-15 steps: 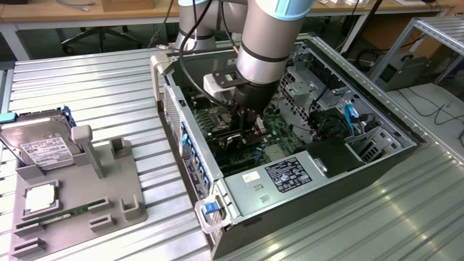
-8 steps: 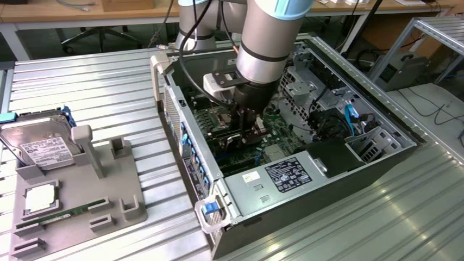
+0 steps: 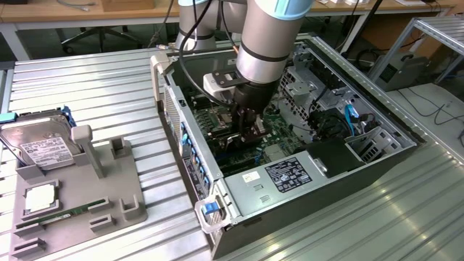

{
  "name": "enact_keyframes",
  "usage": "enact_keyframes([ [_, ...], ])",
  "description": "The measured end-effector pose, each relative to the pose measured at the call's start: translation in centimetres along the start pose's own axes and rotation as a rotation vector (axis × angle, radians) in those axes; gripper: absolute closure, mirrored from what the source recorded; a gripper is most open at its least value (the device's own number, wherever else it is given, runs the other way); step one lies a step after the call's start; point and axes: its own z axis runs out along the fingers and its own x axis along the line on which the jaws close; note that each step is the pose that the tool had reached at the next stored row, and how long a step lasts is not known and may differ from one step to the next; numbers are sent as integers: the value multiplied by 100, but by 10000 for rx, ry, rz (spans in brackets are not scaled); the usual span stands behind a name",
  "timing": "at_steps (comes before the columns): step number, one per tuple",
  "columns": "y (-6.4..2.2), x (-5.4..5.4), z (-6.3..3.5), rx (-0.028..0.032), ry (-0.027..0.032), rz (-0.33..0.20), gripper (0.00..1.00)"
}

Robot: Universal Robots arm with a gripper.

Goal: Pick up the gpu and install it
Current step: 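Insert the gpu into the slot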

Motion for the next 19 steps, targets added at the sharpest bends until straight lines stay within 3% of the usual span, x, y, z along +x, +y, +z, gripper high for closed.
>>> enact_keyframes([
  [2,0,0,0,-1,1,0,68],
  [4,0,0,0,0,1,0,73],
  [19,44,2,42,3,1,-1,73],
])
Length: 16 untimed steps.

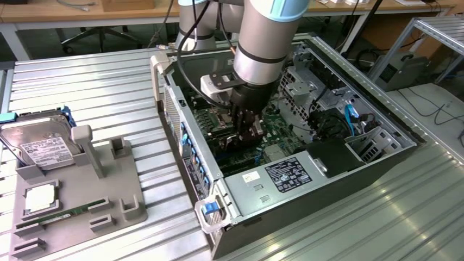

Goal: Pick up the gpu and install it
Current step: 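Insert the gpu into the slot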

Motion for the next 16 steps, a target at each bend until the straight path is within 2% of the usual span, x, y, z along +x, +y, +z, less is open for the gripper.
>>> enact_keyframes([
  [4,28,1,10,16,-11,0,73],
  [5,40,1,12,52,-10,-36,73],
  [16,49,2,25,71,-10,-61,73],
])
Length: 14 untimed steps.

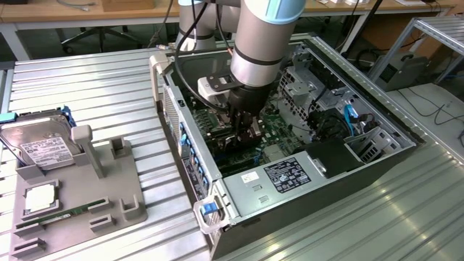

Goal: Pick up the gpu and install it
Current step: 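Insert the gpu into the slot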

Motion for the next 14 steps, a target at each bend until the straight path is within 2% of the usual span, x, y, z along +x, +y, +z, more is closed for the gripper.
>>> enact_keyframes([
  [14,3,0,7,0,-1,2,73],
])
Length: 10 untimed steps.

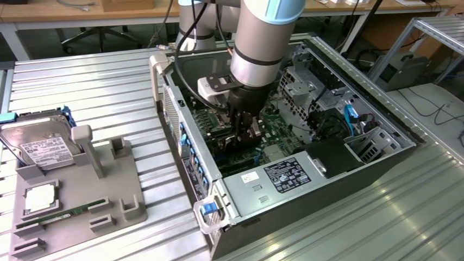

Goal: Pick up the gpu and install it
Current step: 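Insert the gpu into the slot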

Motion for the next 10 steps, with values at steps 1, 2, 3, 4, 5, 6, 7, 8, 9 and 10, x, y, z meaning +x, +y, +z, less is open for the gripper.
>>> enact_keyframes([
  [1,0,0,0,0,0,0,73],
  [2,0,0,0,0,0,0,73],
  [3,0,0,0,0,0,0,73],
  [4,2,-3,5,-4,-24,4,73],
  [5,3,-3,13,9,-31,9,73],
  [6,2,-2,7,8,-16,7,73],
  [7,0,0,0,0,0,0,61],
  [8,0,0,1,1,-2,0,61],
  [9,0,0,0,0,1,1,61],
  [10,0,0,1,1,-2,0,54],
])
